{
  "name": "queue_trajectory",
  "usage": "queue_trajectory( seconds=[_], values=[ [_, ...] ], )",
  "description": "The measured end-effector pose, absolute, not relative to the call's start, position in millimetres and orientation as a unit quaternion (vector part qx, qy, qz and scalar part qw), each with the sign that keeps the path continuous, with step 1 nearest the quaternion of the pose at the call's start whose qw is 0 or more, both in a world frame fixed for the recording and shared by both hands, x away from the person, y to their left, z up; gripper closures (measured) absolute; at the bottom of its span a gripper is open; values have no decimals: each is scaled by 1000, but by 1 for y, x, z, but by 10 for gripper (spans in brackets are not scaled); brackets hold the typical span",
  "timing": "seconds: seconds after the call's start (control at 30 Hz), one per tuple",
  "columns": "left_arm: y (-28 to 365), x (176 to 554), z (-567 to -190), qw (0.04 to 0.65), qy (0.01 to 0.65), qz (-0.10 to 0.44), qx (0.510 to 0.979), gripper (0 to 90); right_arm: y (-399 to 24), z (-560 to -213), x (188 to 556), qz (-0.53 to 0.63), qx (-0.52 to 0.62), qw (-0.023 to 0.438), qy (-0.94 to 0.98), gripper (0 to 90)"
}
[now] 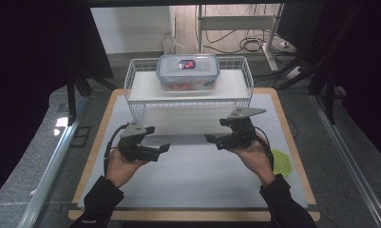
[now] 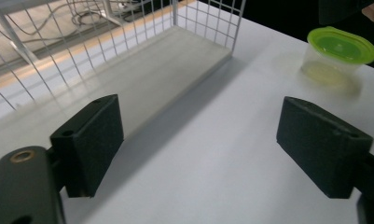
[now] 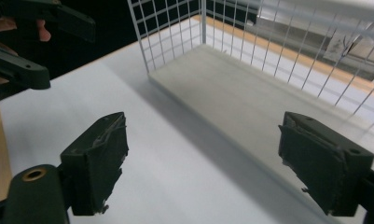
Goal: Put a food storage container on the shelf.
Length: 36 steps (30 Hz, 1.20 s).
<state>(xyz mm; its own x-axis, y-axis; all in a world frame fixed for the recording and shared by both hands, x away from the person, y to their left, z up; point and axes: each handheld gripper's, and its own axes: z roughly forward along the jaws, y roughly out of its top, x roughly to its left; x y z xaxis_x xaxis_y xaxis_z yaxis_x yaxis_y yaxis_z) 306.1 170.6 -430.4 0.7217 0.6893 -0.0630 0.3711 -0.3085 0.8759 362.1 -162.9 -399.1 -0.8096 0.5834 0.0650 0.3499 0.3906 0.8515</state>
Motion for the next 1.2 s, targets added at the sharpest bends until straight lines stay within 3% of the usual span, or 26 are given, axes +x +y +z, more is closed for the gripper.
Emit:
queue_trajectory(
  seconds=[0.57,0.9,1.2],
  values=[
    [175,273,-466,480,334,148,798,43,-187,-428,331,473,287,112,825,55],
    [174,255,-492,450,324,195,809,10,-196,-450,311,464,294,125,826,38],
    [185,243,-506,435,330,203,813,8,-196,-473,300,428,305,129,841,43]
  ],
)
